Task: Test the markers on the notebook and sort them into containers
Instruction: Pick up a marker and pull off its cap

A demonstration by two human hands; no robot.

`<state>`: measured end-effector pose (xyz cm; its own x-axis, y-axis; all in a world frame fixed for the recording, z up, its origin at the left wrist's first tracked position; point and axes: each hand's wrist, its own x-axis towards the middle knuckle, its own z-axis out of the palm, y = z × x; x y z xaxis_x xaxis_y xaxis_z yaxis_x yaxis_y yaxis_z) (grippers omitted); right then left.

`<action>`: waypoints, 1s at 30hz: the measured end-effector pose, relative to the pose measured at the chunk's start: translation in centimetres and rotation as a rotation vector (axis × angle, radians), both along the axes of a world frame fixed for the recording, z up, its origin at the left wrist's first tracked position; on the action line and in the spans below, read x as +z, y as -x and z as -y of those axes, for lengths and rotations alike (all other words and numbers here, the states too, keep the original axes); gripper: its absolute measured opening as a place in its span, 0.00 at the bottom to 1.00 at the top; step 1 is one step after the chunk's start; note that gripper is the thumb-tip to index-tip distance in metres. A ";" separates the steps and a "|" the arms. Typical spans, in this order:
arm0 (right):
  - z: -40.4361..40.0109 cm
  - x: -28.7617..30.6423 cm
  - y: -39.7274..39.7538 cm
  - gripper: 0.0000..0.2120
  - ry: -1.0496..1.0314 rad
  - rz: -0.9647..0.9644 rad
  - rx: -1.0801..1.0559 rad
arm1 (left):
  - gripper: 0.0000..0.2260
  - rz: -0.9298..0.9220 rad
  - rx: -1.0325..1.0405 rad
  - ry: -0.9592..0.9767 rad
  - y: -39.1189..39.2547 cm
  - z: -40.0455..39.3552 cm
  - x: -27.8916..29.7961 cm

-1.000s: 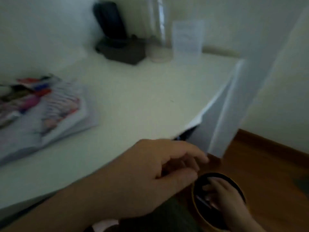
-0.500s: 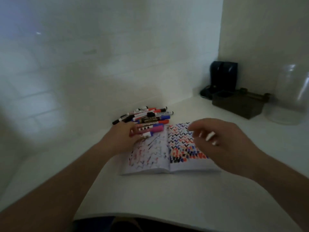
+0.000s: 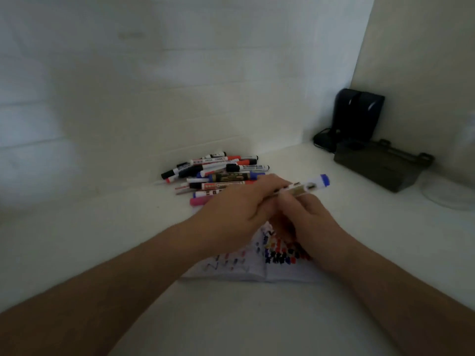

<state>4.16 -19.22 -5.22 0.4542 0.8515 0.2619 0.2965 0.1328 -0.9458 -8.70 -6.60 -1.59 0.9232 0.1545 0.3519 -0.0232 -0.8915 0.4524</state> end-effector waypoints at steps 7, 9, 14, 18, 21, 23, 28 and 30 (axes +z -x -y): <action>1.3 1.7 -1.1 0.14 -0.018 -0.427 -0.119 | 0.13 -0.048 -0.079 0.149 -3.7 1.2 -1.7; 2.0 2.7 -3.0 0.12 -0.077 -0.500 -0.165 | 0.13 -0.101 -0.053 0.199 -3.5 0.2 -2.3; 5.4 4.7 -6.7 0.09 -0.026 -0.423 0.041 | 0.10 -0.311 -0.077 0.074 -3.5 -2.2 -3.6; 6.3 1.7 -4.8 0.18 0.170 -0.255 0.097 | 0.13 -0.337 -0.103 -0.064 -4.1 -1.9 -3.9; 6.1 0.1 -3.5 0.06 0.197 -0.171 0.010 | 0.14 -0.344 -0.103 -0.091 -4.5 -1.8 -4.0; 6.2 -0.1 -3.0 0.06 0.220 -0.060 -0.016 | 0.14 -0.331 -0.101 -0.106 -4.5 -1.9 -4.0; 6.2 -0.6 -2.3 0.09 0.278 0.042 -0.177 | 0.14 -0.300 -0.088 -0.111 -4.3 -1.9 -4.5; 6.2 -0.5 -2.0 0.11 0.302 0.078 -0.188 | 0.14 -0.297 -0.081 -0.116 -4.3 -1.9 -4.5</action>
<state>6.15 -25.43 -5.67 0.5988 0.7993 0.0511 0.3620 -0.2131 -0.9075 -4.42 -4.75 -6.10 0.9958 0.0510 0.0765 0.0215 -0.9380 0.3459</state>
